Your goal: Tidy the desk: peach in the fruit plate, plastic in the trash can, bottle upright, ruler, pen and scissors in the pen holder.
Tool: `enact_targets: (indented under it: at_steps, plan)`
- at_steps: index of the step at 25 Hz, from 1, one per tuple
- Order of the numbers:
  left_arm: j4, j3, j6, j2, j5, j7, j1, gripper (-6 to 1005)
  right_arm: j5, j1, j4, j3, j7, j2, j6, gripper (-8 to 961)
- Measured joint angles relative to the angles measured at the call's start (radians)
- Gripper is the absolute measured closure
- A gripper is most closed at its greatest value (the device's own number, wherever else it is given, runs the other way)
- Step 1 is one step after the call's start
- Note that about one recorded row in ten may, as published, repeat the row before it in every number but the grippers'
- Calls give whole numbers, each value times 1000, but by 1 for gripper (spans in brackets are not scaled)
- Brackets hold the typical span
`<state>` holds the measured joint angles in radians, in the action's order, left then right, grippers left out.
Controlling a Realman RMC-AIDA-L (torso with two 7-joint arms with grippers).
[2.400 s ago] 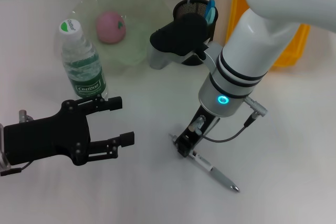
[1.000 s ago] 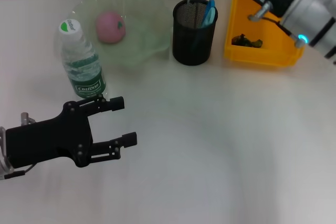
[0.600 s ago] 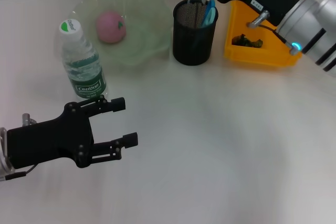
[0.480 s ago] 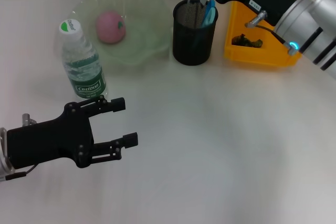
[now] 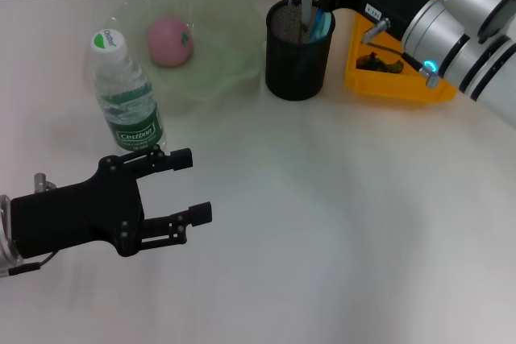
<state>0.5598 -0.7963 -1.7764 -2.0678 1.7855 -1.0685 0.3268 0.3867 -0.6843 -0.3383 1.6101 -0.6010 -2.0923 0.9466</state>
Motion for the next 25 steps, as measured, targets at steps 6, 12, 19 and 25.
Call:
enact_targets:
  at_steps: [6,12,19,25]
  plan:
    - [0,1,-1,0,0,3,0,199,0,20,-17,49,-4,0,8,744]
    - [0,0,-2,0,-1,5,0,199,2,109,-79,58,-48,6,124,592]
    - [4,0,-6,0,-5,5,2,199,271,355,-368,-47,-433,67,285,297]
    - [8,-4,-18,1,-11,5,5,199,719,462,-482,-354,-702,88,570,115]
